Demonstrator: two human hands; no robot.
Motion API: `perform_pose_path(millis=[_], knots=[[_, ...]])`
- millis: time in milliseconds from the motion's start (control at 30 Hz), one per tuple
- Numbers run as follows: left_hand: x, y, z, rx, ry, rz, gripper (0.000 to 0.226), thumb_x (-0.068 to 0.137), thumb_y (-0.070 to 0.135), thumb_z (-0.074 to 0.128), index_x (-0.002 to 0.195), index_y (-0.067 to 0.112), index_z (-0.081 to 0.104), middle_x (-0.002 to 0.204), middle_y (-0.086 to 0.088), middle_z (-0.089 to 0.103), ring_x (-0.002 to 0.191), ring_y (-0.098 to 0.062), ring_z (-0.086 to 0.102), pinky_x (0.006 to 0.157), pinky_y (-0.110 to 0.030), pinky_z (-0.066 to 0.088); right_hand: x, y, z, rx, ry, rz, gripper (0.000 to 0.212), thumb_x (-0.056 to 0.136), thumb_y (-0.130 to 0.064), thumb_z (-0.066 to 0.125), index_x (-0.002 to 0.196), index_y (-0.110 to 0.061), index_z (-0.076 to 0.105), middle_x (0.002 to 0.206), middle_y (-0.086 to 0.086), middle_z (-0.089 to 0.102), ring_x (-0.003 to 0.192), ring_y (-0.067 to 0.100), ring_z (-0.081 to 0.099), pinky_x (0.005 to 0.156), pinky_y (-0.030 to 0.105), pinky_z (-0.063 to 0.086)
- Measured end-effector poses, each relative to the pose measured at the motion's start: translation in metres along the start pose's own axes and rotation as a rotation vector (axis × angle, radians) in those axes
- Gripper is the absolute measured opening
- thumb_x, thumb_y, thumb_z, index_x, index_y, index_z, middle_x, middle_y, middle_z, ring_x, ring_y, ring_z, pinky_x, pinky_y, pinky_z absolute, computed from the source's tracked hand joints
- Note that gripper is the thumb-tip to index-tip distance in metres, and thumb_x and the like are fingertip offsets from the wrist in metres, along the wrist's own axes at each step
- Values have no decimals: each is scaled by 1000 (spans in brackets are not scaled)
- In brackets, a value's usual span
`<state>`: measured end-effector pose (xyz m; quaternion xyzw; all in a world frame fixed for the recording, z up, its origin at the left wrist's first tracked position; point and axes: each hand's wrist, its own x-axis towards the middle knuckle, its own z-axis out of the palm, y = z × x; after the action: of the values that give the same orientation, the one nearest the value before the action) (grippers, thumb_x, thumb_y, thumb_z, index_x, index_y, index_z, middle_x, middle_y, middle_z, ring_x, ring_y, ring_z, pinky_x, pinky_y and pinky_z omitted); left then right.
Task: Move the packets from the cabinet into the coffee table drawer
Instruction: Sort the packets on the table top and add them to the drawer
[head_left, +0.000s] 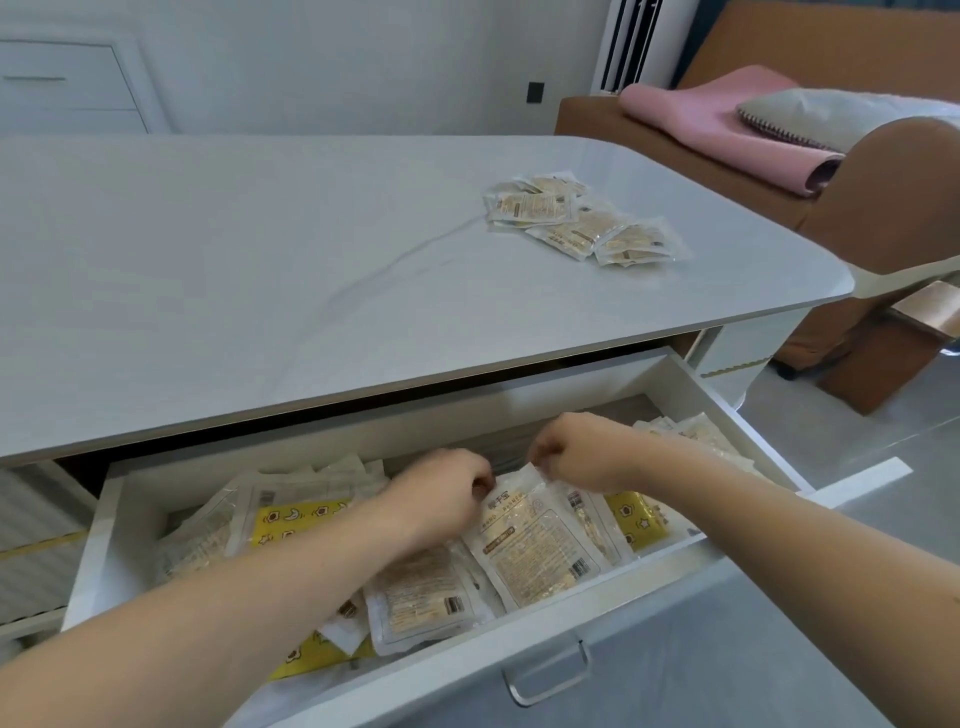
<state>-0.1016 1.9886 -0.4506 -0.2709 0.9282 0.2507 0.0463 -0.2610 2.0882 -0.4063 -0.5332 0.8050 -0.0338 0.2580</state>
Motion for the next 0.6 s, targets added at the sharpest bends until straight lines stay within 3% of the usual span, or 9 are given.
perform_pose_path(millis=[67, 133, 267, 400, 467, 533, 600], knots=[[-4, 7, -15, 196, 28, 16, 23, 90, 14, 50, 104, 24, 64, 102, 1, 66, 83, -17, 58, 66, -32, 48, -7, 6, -11, -33, 66, -14, 35, 95, -16, 47, 126, -21, 61, 126, -3, 63, 112, 14, 58, 94, 27, 43], [-7, 17, -39, 235, 54, 30, 24, 89, 12, 47, 104, 22, 62, 99, 0, 63, 81, -16, 59, 66, -33, 52, -15, 11, -27, -73, 104, -36, 38, 95, -16, 45, 130, -23, 57, 131, -3, 61, 117, 14, 57, 97, 26, 41], [-8, 50, -92, 109, 163, 111, 23, 91, 16, 44, 97, 24, 65, 95, 3, 63, 83, -15, 59, 70, -34, 54, -28, 13, -66, -61, 224, -68, 37, 95, -22, 42, 127, -27, 58, 128, -6, 60, 114, 13, 57, 95, 29, 47], [18, 77, -135, -54, 358, 130, 25, 90, 16, 40, 91, 24, 63, 85, 8, 63, 72, -9, 56, 58, -28, 42, -26, 19, -109, 31, 429, -100, 28, 93, -22, 47, 113, -27, 66, 107, -11, 67, 95, 5, 59, 81, 18, 43], [45, 81, -149, -45, 402, 99, 23, 91, 16, 40, 100, 21, 60, 96, 5, 62, 83, -14, 58, 68, -31, 47, -15, 26, -127, 101, 548, -73, 27, 93, -21, 46, 110, -27, 66, 101, -12, 65, 91, 6, 60, 76, 19, 43], [81, 80, -158, 0, 425, 73, 27, 93, 14, 39, 114, 17, 55, 117, -1, 57, 103, -22, 55, 86, -36, 48, 5, 36, -144, 122, 670, -42, 27, 93, -20, 45, 110, -25, 65, 102, -9, 64, 89, 8, 58, 75, 21, 43], [120, 73, -164, 13, 458, 31, 33, 94, 13, 38, 124, 14, 50, 129, -7, 50, 115, -27, 48, 92, -36, 42, 28, 48, -159, 96, 771, 14, 29, 93, -22, 45, 115, -20, 64, 111, -3, 61, 96, 13, 54, 82, 25, 42]])
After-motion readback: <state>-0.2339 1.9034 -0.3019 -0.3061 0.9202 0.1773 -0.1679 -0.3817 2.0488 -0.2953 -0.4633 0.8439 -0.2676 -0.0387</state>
